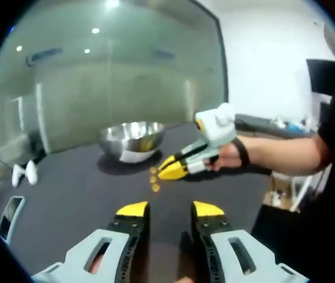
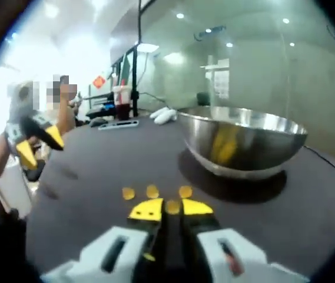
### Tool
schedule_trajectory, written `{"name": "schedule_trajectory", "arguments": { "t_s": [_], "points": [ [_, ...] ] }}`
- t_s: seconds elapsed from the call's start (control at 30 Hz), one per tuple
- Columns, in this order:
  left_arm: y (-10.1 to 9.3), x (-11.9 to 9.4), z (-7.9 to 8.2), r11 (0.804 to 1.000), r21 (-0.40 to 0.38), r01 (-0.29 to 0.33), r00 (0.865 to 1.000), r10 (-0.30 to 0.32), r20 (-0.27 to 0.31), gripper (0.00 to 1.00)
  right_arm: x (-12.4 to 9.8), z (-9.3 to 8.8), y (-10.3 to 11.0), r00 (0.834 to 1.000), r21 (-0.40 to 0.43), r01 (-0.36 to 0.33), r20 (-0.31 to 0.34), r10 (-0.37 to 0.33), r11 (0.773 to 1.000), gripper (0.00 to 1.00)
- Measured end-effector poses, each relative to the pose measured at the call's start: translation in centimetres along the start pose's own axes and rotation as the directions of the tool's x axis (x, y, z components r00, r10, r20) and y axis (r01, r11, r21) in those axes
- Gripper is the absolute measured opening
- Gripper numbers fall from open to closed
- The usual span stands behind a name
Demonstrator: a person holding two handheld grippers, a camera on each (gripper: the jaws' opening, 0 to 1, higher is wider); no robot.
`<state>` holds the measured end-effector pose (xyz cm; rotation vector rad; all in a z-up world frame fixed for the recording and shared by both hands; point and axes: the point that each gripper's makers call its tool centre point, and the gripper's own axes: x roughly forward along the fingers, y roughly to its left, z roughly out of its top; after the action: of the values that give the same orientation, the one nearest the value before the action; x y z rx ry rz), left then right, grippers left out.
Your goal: Pick up the QQ candy scattered on the table and place it into the stainless steel bowl on the table
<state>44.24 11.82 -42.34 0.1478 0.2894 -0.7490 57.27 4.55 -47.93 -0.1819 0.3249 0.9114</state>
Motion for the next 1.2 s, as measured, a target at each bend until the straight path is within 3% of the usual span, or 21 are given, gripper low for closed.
{"name": "schedule_trajectory", "arguments": {
  "t_s": [0.27,0.5,0.73,0.93,1.1,1.2],
  "points": [
    [-0.1,0.2,-0.3,1.0,0.004,0.006,1.0,-0.006,-0.011,0.3,0.0,0.1,0.0,1.0,-0.019,0.009,0.002,-0.009,1.0,0.1],
    [-0.1,0.1,-0.4,1.0,0.004,0.008,1.0,-0.008,-0.014,0.3,-2.0,2.0,-0.6,0.992,-0.023,0.098,0.076,-0.096,0.995,0.1],
    [-0.2,0.3,-0.2,1.0,0.007,0.014,1.0,-0.014,-0.011,0.3,-5.8,2.6,-2.8,0.962,0.052,0.242,0.116,-0.246,0.969,0.1],
    [-0.6,0.8,-0.1,1.0,0.011,0.028,1.0,-0.028,-0.01,0.3,-8.1,3.8,-4.4,0.941,0.105,0.294,0.144,-0.307,0.95,0.1],
    [-0.8,0.9,0.1,0.999,0.014,0.038,0.999,-0.038,-0.003,0.3,-8.6,5.3,-4.7,0.929,0.081,0.318,0.172,-0.328,0.944,0.1],
    [-0.8,0.7,0.1,0.999,0.014,0.036,0.999,-0.036,-0.004,0.3,-8.5,6.5,-4.9,0.92,0.008,0.349,0.186,-0.344,0.937,0.1]
  ]
}}
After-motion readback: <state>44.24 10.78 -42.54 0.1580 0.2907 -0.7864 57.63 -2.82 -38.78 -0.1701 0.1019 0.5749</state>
